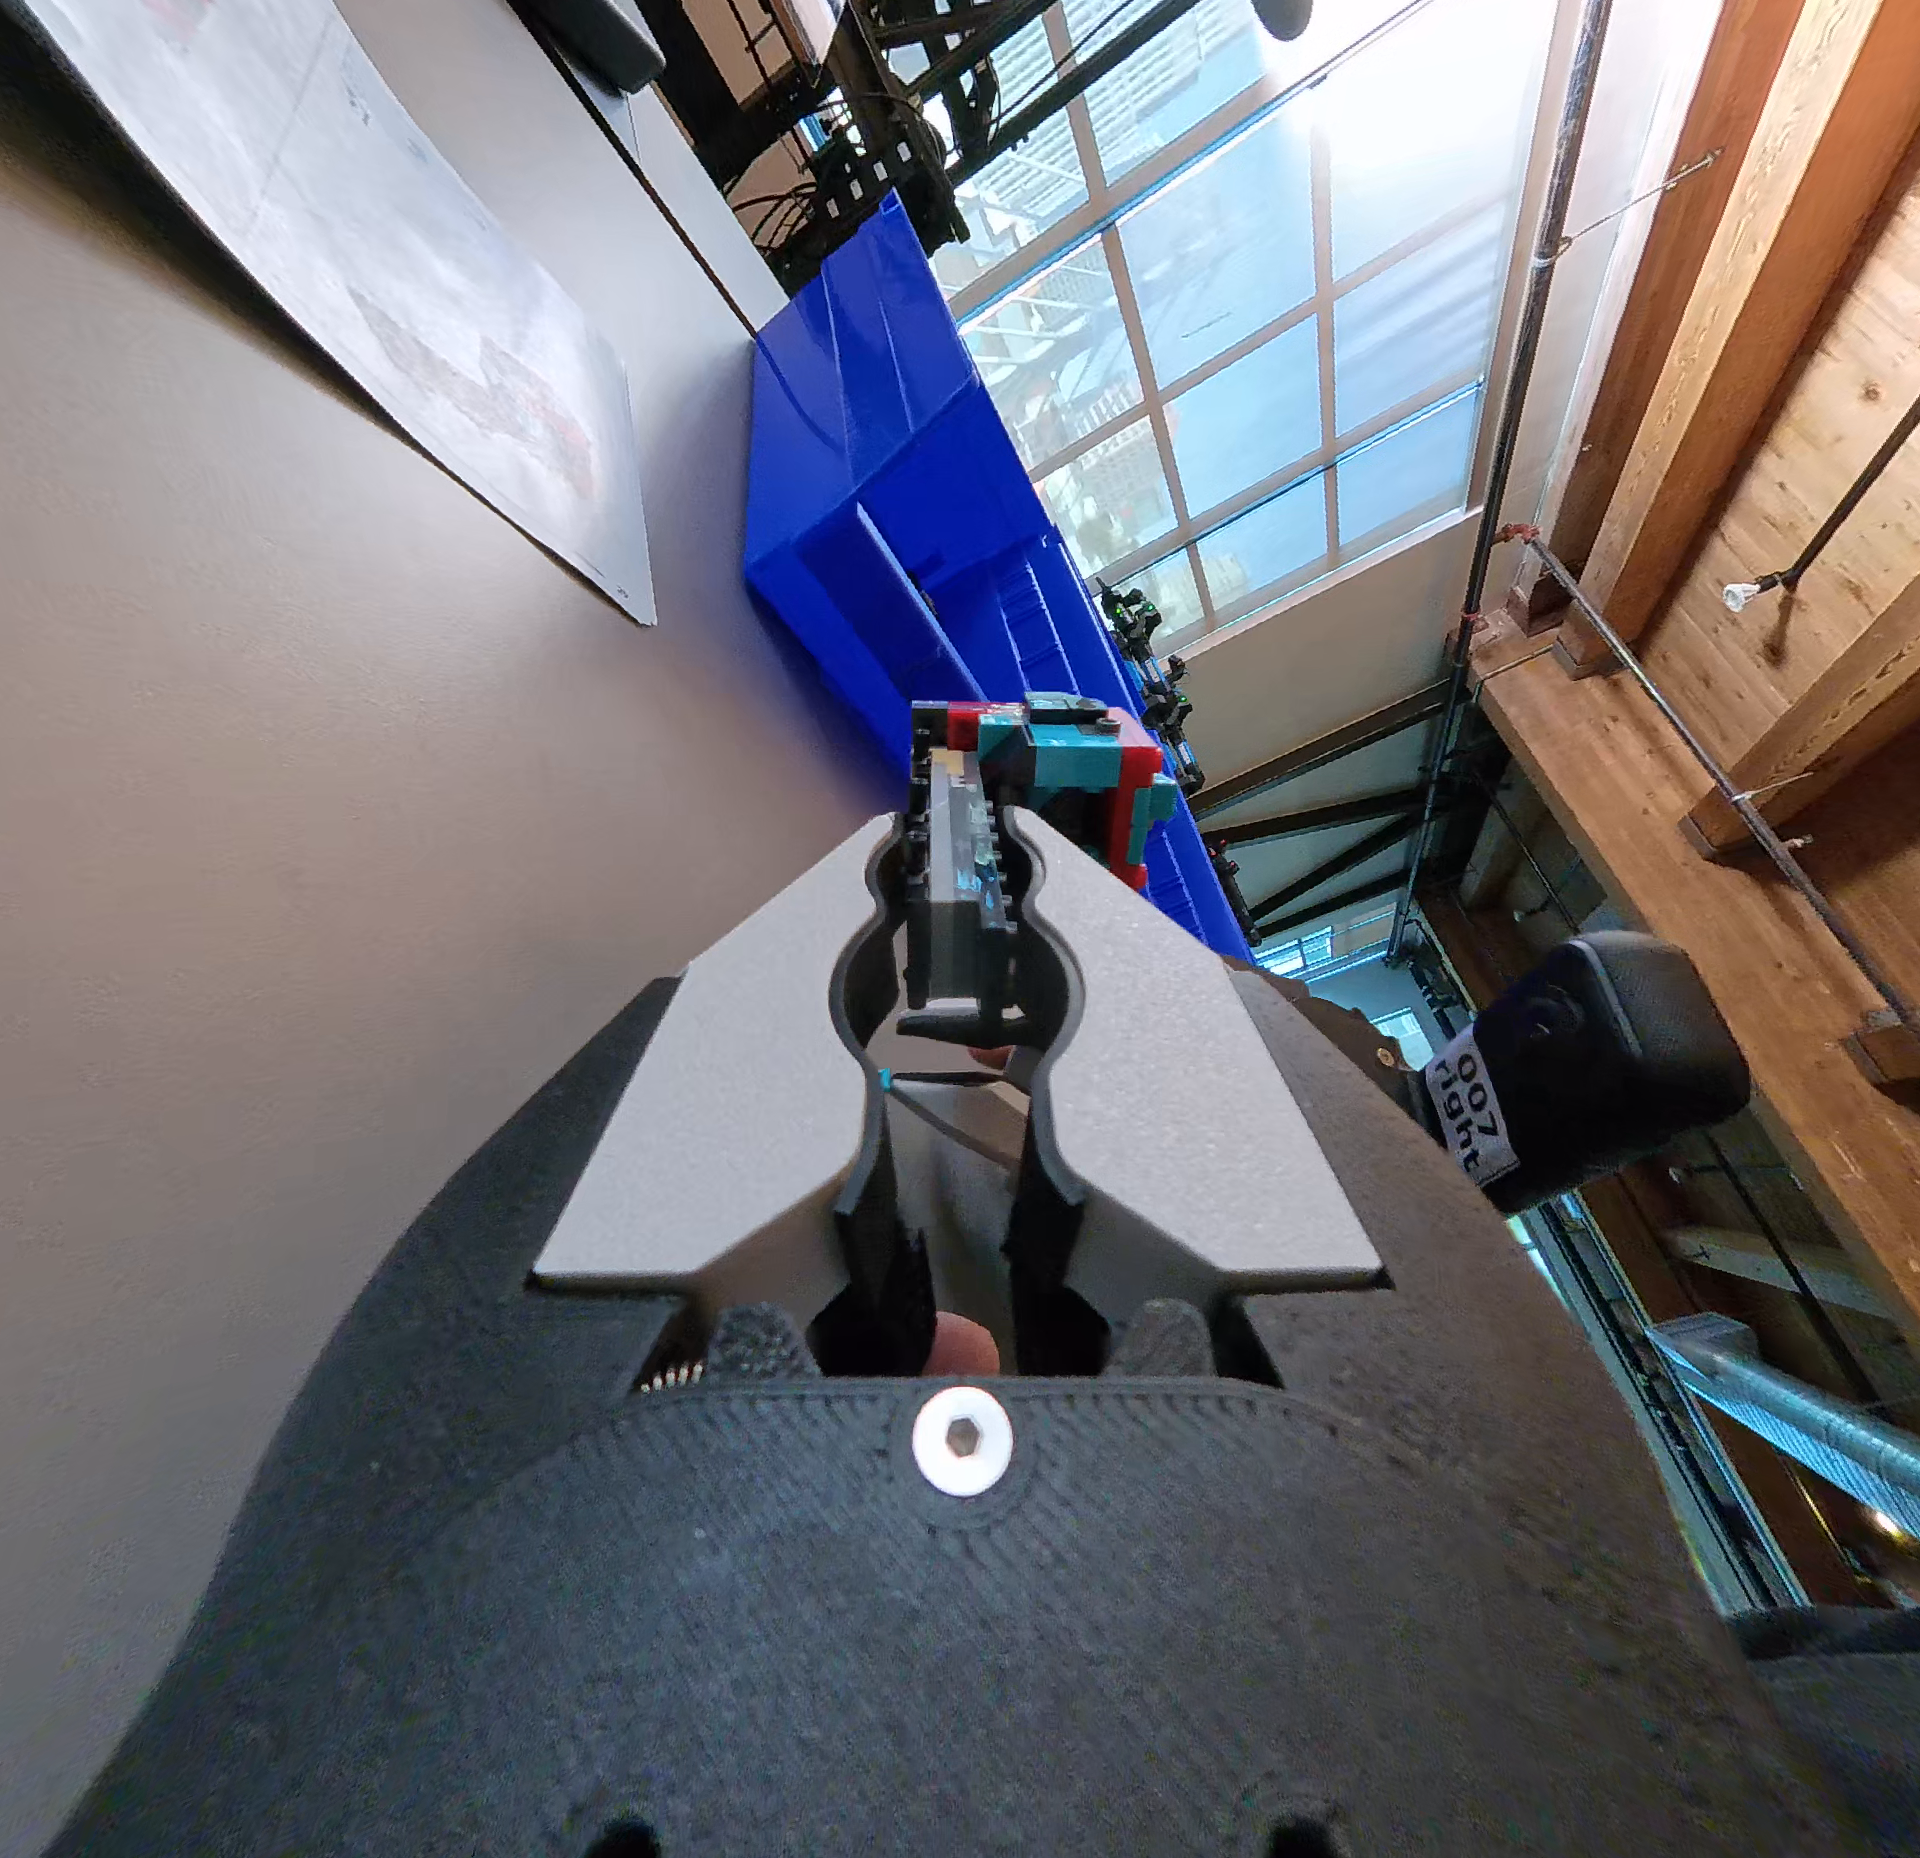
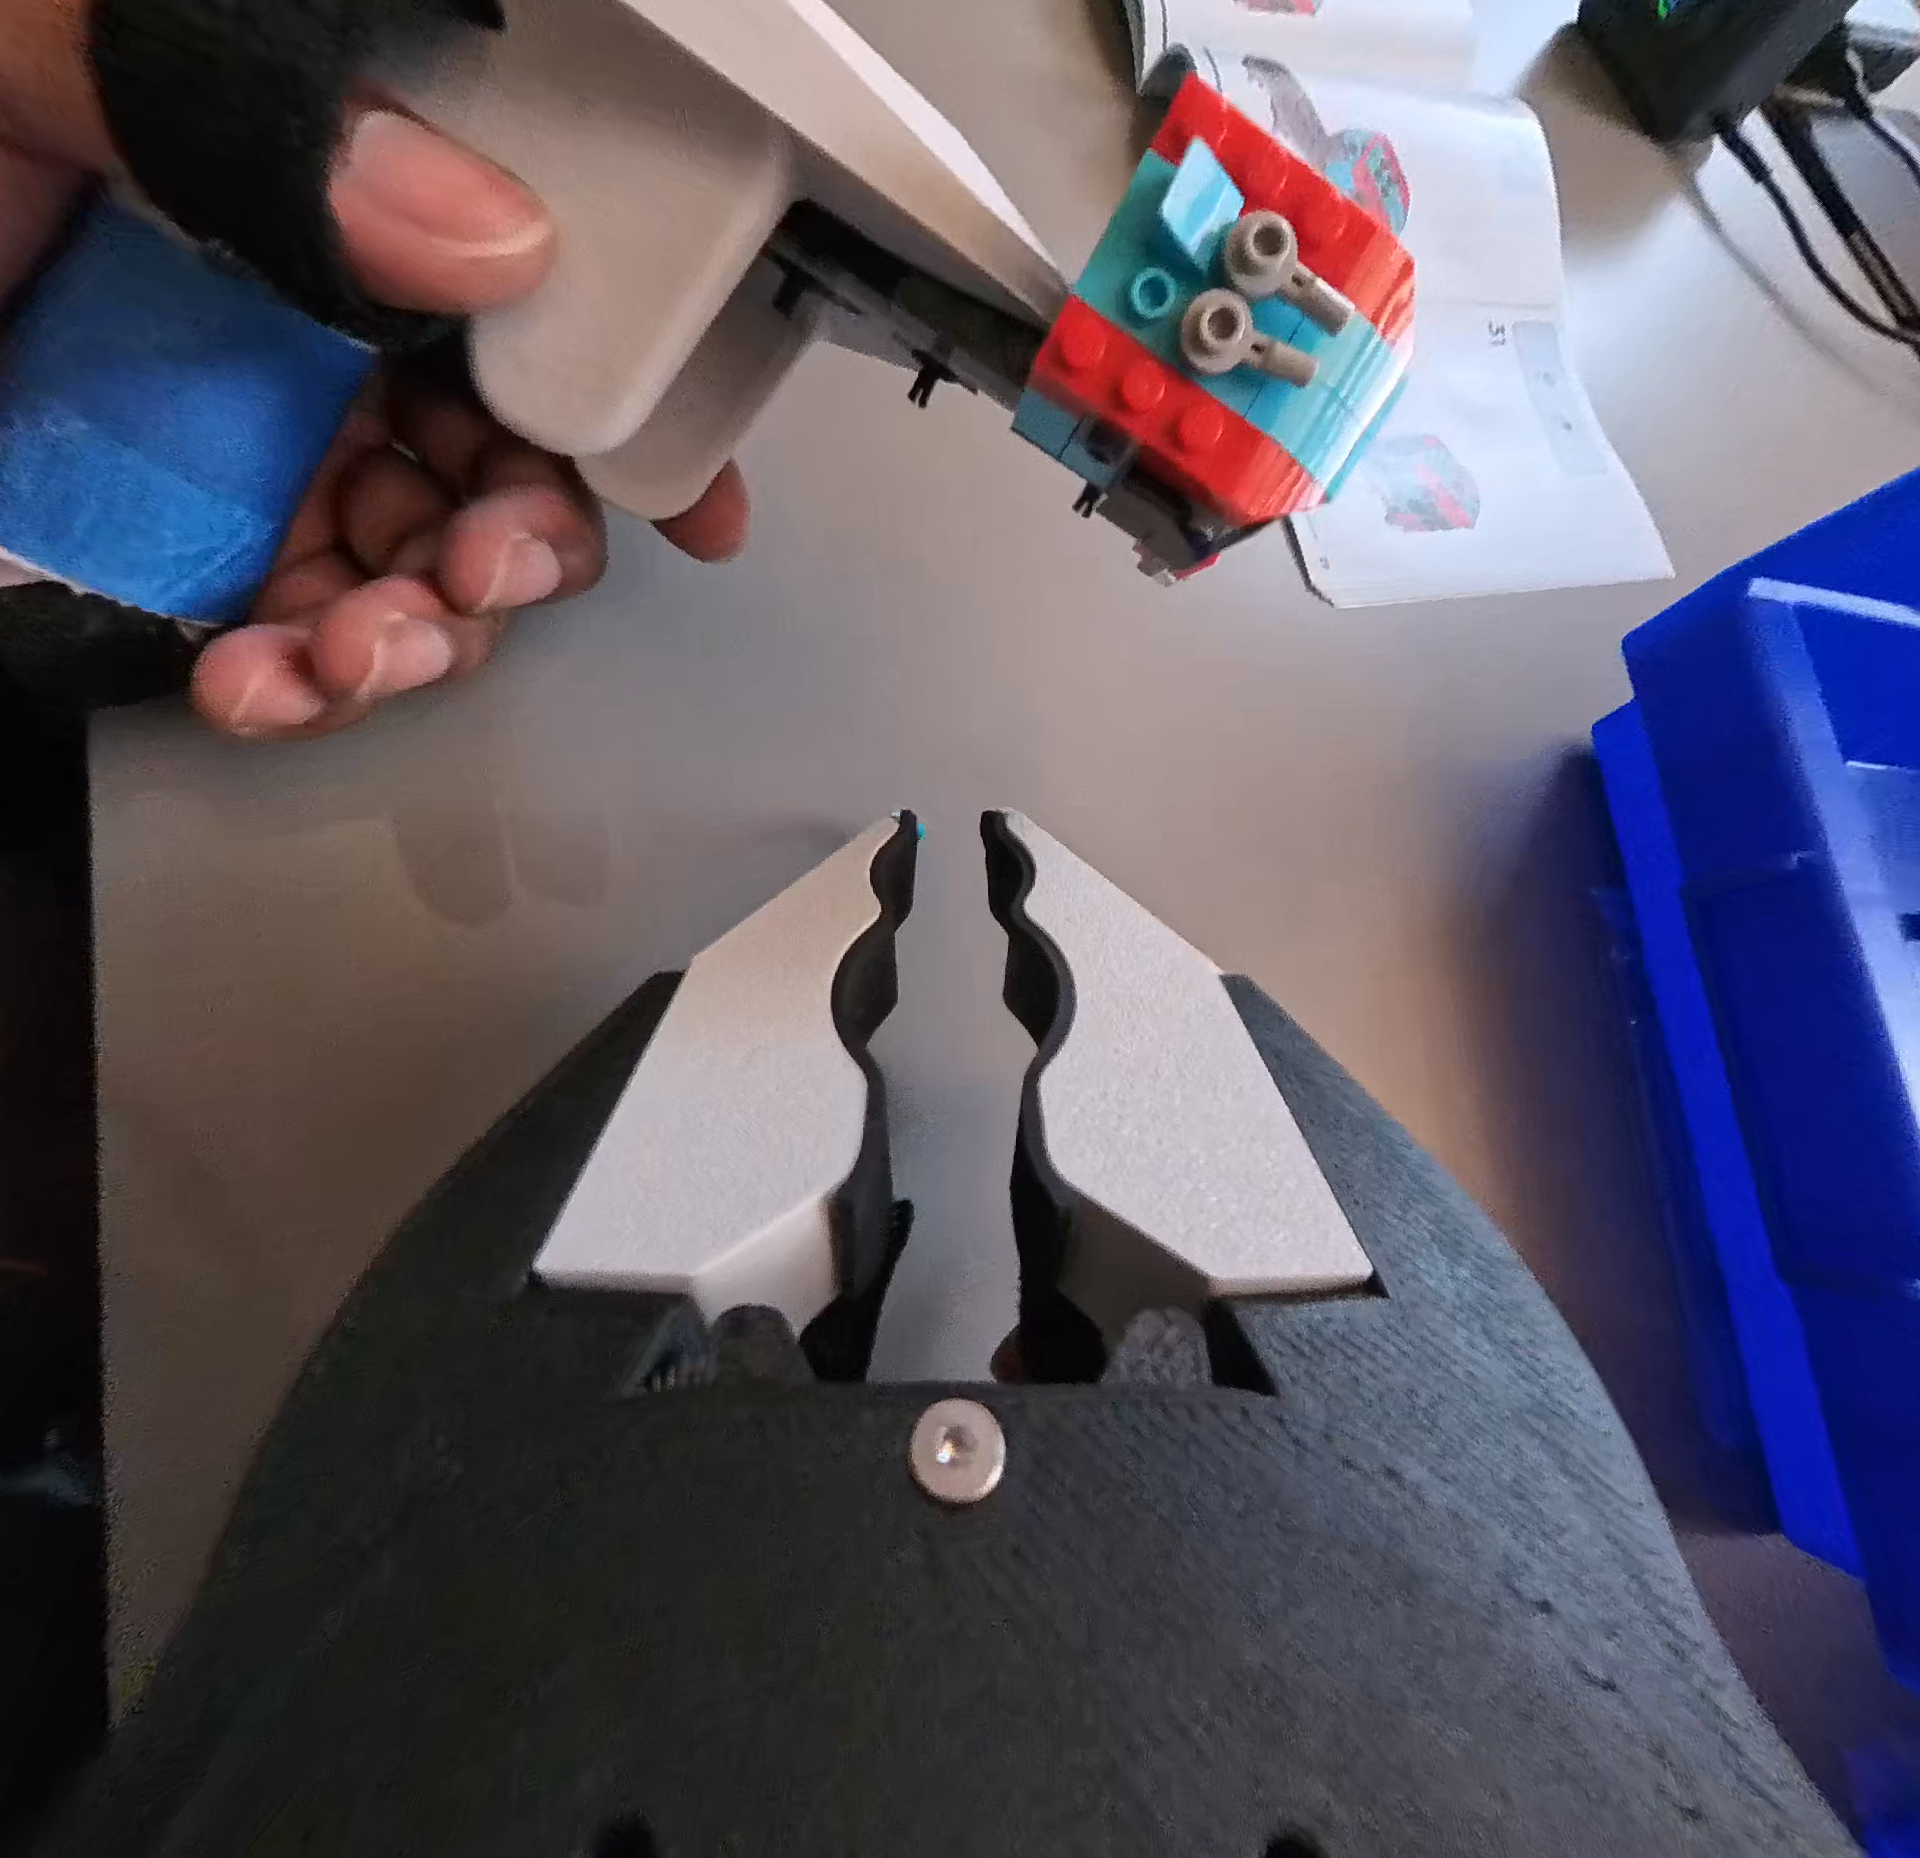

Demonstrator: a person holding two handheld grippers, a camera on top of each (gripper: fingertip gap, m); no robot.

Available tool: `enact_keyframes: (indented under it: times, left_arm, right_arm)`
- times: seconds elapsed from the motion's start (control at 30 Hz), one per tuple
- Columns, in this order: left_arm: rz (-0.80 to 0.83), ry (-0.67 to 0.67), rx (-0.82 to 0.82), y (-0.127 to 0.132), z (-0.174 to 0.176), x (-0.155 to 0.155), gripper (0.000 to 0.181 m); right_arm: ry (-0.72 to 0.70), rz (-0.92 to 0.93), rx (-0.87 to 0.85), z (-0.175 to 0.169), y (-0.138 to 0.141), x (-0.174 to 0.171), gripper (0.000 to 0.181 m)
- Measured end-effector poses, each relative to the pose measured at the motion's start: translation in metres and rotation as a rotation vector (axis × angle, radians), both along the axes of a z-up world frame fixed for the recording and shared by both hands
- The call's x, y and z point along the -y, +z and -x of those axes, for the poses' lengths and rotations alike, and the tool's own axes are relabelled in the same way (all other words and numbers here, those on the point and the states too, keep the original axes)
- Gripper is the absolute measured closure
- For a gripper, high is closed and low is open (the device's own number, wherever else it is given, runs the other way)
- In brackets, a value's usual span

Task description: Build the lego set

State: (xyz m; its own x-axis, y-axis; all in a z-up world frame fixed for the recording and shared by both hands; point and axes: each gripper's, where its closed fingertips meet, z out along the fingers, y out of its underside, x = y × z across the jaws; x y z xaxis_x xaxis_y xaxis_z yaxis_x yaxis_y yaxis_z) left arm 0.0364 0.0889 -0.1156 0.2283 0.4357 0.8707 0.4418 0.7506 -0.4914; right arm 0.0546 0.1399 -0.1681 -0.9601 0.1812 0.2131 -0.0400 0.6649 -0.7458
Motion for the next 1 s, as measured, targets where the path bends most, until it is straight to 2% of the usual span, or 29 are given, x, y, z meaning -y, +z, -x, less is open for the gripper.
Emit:
enact_keyframes:
  times: [0.43,0.77,1.0]
  left_arm:
    - [-0.016,0.025,-0.002,0.001,-0.001,0.011,0.166]
    - [-0.036,0.016,0.000,0.001,-0.001,0.011,0.167]
    - [-0.041,0.018,0.001,0.001,-0.001,0.012,0.167]
  right_arm:
    - [0.062,-0.016,0.115,-0.008,-0.007,0.011,0.166]
    - [-0.019,-0.044,0.200,0.002,-0.014,0.015,0.170]
    - [-0.042,-0.034,0.199,0.007,-0.013,0.013,0.172]
